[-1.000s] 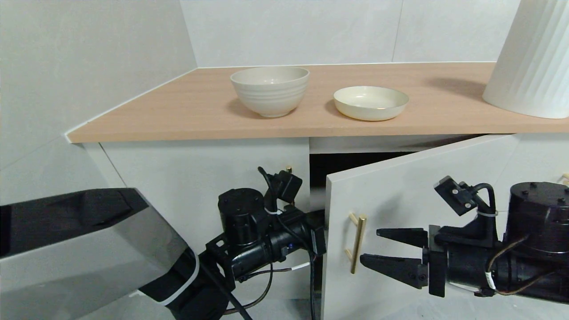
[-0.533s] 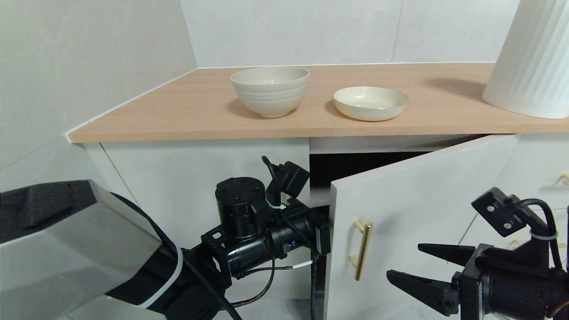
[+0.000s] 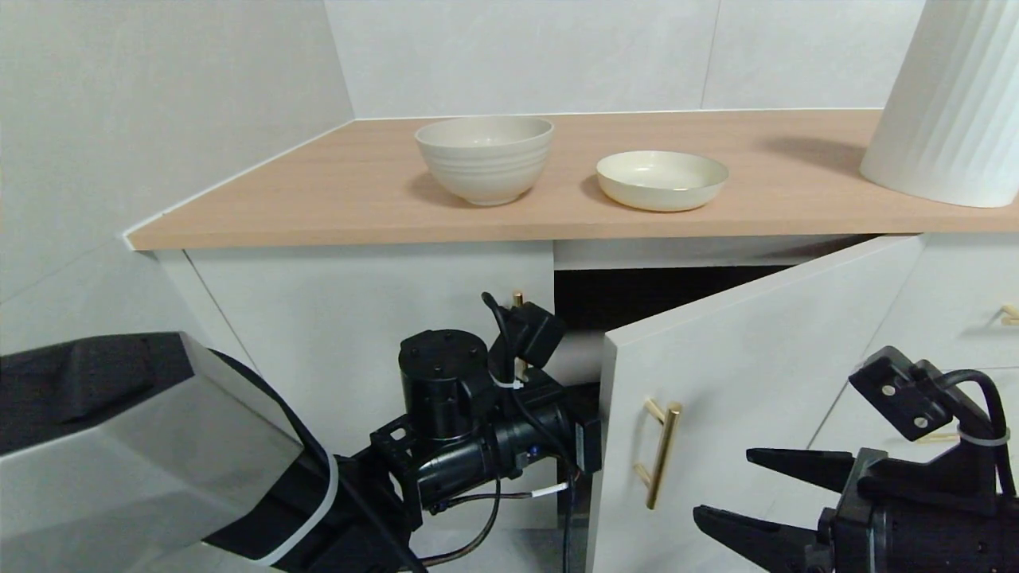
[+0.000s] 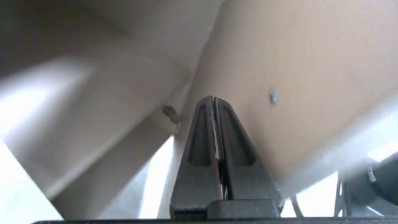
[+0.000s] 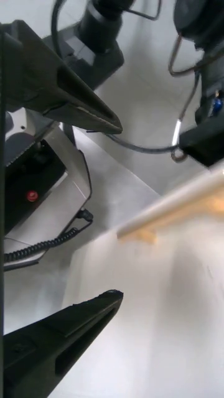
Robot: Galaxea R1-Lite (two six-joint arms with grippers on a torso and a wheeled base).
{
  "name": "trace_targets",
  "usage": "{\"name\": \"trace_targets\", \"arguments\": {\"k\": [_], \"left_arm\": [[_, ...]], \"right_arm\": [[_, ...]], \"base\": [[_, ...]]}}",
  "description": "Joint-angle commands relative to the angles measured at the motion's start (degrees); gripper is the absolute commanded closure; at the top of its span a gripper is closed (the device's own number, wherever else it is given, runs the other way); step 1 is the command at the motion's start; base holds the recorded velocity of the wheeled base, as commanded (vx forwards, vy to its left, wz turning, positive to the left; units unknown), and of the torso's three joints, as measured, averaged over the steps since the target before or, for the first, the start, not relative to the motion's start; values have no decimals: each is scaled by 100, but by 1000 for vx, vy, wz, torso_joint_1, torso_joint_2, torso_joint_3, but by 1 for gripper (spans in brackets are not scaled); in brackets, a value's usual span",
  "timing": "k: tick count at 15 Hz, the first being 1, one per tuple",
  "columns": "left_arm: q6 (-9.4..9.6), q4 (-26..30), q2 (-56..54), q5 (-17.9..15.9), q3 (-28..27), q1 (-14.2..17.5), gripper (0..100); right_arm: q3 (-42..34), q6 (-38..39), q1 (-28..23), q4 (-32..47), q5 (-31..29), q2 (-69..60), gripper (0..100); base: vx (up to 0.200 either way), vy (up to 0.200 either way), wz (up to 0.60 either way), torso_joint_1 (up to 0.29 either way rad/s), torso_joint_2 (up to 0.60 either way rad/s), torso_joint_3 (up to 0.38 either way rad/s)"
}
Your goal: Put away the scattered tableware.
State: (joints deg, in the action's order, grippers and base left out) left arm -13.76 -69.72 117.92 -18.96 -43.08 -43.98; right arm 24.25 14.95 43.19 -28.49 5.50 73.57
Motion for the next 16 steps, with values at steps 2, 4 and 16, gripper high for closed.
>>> {"name": "trace_targets", "arguments": {"k": [2,4,16], "left_arm": [[-4,-7,100,-12,-16,-14,100],[5,-7,126,-12,-16,-14,100],[-4,178,689,50,-948,-14,100]], "right_arm": [[-25,0,5,1,30,35,0],[-34,-9,5,1,30,35,0],[-104,-88,102,-8,39,61,0]], "base": [[-200,0,0,2,0,2],[-100,0,0,1,1,4],[-50,0,0,2,1,1]]}}
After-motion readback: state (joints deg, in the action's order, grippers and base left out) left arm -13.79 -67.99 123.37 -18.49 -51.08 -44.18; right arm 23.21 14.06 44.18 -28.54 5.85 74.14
